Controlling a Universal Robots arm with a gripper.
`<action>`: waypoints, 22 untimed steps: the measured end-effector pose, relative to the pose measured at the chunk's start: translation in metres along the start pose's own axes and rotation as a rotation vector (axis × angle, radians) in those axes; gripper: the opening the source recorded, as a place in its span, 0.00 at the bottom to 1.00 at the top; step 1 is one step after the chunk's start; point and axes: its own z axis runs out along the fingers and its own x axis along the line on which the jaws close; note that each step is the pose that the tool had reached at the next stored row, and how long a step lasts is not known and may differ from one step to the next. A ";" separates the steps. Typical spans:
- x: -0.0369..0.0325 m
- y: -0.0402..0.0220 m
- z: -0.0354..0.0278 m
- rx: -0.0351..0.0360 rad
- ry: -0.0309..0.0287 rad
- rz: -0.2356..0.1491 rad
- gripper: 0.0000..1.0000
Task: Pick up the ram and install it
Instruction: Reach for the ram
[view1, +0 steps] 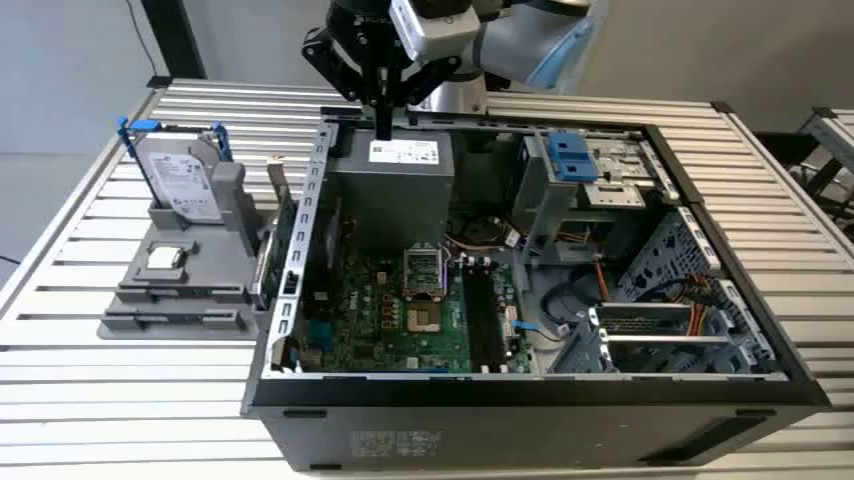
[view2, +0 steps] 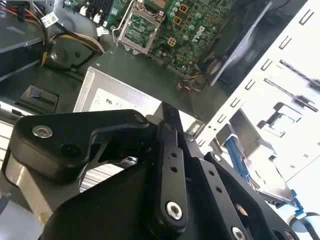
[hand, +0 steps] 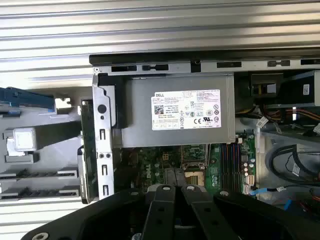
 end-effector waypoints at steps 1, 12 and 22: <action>0.0000 0.0000 0.0000 0.0000 0.0000 0.000 0.00; 0.0006 0.0000 -0.0001 0.0001 0.0001 0.000 0.00; 0.0215 -0.0015 -0.0005 0.0000 0.0001 -0.002 0.00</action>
